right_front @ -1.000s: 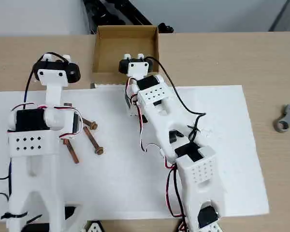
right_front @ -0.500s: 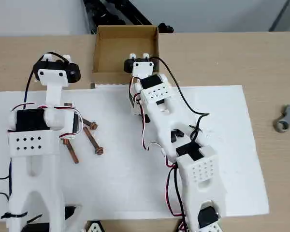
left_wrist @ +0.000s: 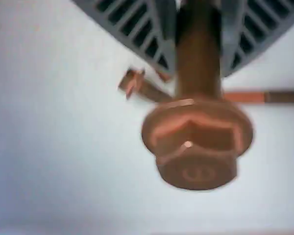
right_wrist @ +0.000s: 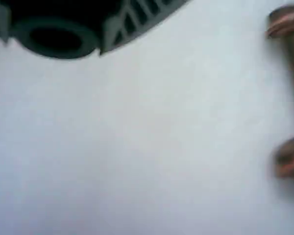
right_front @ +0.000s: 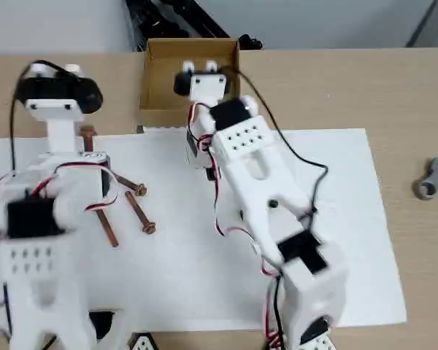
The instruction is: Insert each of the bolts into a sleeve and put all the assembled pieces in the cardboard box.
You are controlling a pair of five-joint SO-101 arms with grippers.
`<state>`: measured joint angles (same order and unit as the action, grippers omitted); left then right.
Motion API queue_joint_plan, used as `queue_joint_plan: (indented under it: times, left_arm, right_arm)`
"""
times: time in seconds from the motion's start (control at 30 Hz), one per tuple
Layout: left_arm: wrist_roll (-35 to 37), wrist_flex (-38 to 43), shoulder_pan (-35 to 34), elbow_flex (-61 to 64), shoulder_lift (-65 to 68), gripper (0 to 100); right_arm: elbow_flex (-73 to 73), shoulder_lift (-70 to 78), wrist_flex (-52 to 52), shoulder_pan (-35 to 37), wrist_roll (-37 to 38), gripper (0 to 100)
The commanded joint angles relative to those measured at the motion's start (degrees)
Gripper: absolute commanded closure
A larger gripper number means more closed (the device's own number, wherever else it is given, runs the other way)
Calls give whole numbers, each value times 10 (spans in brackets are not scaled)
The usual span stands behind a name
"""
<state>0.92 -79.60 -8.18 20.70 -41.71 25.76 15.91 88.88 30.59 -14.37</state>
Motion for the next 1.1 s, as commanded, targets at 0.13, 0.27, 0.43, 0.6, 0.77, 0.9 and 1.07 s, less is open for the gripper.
queue_joint_plan:
  times: [0.13,0.27,0.43,0.6,0.77,0.9,1.07]
  left_arm:
    - [3,58,-3,-5,-121,994]
    - [3,79,0,-5,-162,994]
    - [4,104,1,-5,-193,994]
    - [5,131,1,-5,-209,994]
    - [6,166,1,-5,-208,994]
    - [34,204,2,-5,-205,994]
    - [80,243,12,-5,-204,994]
  right_arm:
    - [36,-243,7,3,17,988]
    - [35,-342,23,5,37,988]
    - [34,-454,40,4,57,988]
    - [25,-549,57,4,57,988]
    - [-127,-652,46,4,53,983]
    - [-324,-766,-65,4,53,983]
    - [-605,-914,-316,5,56,987]
